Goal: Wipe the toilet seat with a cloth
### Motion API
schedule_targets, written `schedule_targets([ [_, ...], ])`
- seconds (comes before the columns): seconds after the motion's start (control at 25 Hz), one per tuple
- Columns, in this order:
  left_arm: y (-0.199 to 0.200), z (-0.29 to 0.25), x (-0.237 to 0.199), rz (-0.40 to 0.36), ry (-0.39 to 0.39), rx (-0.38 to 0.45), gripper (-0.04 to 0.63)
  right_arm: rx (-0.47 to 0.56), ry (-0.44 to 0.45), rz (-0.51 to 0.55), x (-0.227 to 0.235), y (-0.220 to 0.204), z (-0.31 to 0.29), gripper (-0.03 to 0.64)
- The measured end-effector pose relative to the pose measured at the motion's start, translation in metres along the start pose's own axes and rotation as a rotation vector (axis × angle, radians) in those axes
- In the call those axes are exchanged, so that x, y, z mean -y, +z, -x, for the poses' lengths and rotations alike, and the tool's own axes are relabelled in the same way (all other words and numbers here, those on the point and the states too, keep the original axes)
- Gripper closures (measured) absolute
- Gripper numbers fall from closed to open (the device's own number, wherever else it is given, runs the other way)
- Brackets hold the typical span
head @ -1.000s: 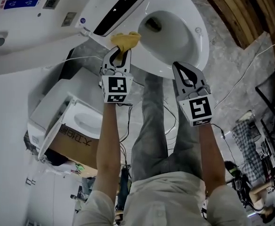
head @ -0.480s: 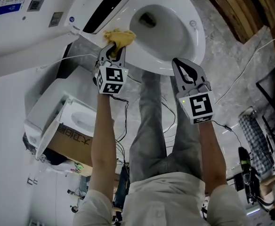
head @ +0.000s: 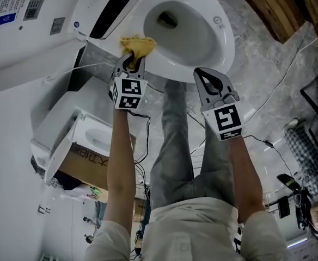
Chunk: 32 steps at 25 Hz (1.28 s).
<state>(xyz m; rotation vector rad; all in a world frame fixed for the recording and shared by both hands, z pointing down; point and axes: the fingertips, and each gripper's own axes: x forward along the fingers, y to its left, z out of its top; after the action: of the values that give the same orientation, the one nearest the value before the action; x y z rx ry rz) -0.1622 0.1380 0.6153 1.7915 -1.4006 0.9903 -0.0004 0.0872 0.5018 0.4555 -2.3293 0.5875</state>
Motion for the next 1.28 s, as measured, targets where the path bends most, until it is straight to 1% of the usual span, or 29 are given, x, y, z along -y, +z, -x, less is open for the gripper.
schedule_targets([
  [0.2, -0.004, 0.001, 0.016, 0.0, -0.023, -0.008, 0.512, -0.006, 0.008, -0.015, -0.004, -0.01, 0.002, 0.609],
  [0.4, -0.009, 0.002, 0.04, -0.01, -0.063, -0.025, 0.512, -0.006, -0.003, -0.033, -0.001, -0.017, 0.008, 0.609],
  [0.92, -0.016, 0.001, 0.088, 0.039, -0.117, -0.029, 0.512, -0.013, -0.06, -0.09, 0.02, -0.043, 0.025, 0.609],
  [1.08, -0.017, -0.001, 0.103, 0.066, -0.131, -0.035, 0.514, -0.021, -0.069, -0.106, 0.024, -0.052, 0.03, 0.609],
  [1.28, -0.015, -0.004, 0.121, 0.08, -0.154, -0.038, 0.513, -0.026, -0.076, -0.125, 0.029, -0.061, 0.036, 0.609],
])
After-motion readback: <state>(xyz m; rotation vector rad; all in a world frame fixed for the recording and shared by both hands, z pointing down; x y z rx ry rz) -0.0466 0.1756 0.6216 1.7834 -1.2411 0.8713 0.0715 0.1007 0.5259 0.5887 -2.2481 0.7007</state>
